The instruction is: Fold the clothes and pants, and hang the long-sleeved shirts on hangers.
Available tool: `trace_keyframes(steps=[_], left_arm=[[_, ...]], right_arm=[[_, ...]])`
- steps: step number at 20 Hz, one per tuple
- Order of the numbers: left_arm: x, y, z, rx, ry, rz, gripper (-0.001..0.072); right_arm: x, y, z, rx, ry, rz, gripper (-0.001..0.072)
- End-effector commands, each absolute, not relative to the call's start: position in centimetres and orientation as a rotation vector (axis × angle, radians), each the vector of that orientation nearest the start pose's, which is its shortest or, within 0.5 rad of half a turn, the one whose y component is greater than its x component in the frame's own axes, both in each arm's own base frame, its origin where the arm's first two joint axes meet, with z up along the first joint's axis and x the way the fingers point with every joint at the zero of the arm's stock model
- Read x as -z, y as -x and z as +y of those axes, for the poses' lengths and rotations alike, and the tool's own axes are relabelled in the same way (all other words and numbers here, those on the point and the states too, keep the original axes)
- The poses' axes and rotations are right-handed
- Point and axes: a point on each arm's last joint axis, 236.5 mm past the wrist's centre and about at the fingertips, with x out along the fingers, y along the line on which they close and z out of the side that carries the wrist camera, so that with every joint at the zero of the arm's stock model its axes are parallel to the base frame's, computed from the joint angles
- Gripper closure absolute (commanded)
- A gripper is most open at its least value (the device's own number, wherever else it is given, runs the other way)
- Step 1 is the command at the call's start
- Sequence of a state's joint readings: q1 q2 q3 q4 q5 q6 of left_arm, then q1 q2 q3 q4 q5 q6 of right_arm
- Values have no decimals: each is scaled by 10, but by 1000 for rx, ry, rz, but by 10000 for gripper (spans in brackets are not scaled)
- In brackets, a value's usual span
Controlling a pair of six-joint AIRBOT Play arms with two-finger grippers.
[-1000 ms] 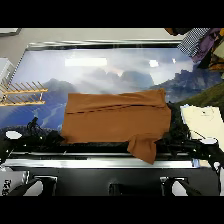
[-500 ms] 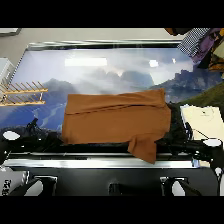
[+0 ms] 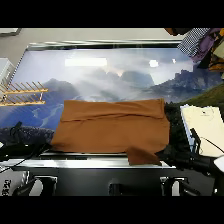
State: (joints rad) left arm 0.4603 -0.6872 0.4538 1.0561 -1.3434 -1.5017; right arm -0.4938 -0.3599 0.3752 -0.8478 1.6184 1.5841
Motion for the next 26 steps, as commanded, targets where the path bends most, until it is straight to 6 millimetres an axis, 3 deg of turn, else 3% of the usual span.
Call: trace_keyframes(steps=[1, 4, 6, 10, 14, 17, 20, 23, 26], left_arm=[[12, -218, -25, -20, 780, 1251, 696], [-14, -268, -5, -39, 805, 1097, 696], [-18, -292, 1, -15, 782, 1084, 696], [-3, -341, -6, 39, 720, 1120, 696], [18, -389, -25, 96, 663, 1161, 696], [28, -418, -35, 126, 640, 1179, 696], [31, -445, -32, 128, 637, 1169, 696], [38, -464, -37, 140, 632, 1174, 696], [56, -473, -48, 150, 631, 1213, 696]], right_arm=[[-23, -143, 102, -210, -860, 1265, 690], [-29, -192, 85, -239, -845, 1165, 690], [-31, -228, 75, -289, -858, 1122, 690], [-30, -303, 47, -334, -861, 1014, 690], [-14, -356, 25, -340, -855, 995, 690], [3, -395, 31, -327, -793, 1006, 689], [12, -430, 32, -285, -782, 995, 689], [23, -453, 44, -295, -754, 1036, 689], [46, -462, 50, -241, -747, 1114, 689]])
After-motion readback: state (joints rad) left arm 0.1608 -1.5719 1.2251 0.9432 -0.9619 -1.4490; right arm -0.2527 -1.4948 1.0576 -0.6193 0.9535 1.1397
